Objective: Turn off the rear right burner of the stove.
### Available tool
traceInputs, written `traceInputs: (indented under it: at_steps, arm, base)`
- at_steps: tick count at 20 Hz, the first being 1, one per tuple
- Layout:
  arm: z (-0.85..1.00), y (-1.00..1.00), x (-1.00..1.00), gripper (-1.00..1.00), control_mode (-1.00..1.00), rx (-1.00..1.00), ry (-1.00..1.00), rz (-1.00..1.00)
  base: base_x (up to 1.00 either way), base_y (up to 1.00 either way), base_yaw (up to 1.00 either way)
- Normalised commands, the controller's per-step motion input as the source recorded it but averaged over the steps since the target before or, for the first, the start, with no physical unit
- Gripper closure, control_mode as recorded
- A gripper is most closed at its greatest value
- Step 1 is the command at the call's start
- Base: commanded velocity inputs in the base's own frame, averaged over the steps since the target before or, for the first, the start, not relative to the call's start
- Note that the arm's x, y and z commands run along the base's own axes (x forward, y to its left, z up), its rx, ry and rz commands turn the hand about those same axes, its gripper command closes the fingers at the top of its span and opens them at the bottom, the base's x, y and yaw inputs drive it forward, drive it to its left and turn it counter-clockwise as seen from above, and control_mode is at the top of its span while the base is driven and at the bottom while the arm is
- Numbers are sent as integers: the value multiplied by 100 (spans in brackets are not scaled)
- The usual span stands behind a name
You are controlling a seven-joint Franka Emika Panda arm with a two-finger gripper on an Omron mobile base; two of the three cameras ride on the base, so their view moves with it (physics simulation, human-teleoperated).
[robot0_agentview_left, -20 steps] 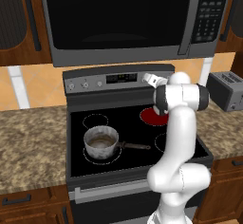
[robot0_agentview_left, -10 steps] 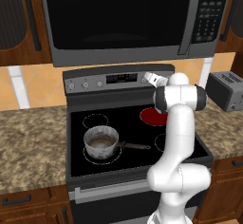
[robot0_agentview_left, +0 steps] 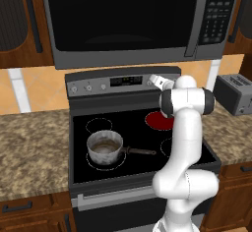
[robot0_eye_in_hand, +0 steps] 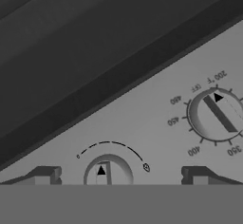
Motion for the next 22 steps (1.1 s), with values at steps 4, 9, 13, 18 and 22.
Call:
traceInputs:
  at_steps: [4, 9, 13, 18, 22]
  arm:
    - [-37, -7, 28, 100, -100, 3, -5, 6]
    - [-11, -11, 4, 100, -100, 2, -3, 2]
    - [-18, -27, -15, 100, -100, 10, -7, 0]
    - [-16, -25, -15, 100, -100, 22, -17, 0]
    - [-14, -19, -16, 100, -100, 39, -21, -1]
  base:
    - [0, 0, 0]
    - [0, 0, 0]
    - [0, 0, 0]
    - [0, 0, 0]
    - [0, 0, 0]
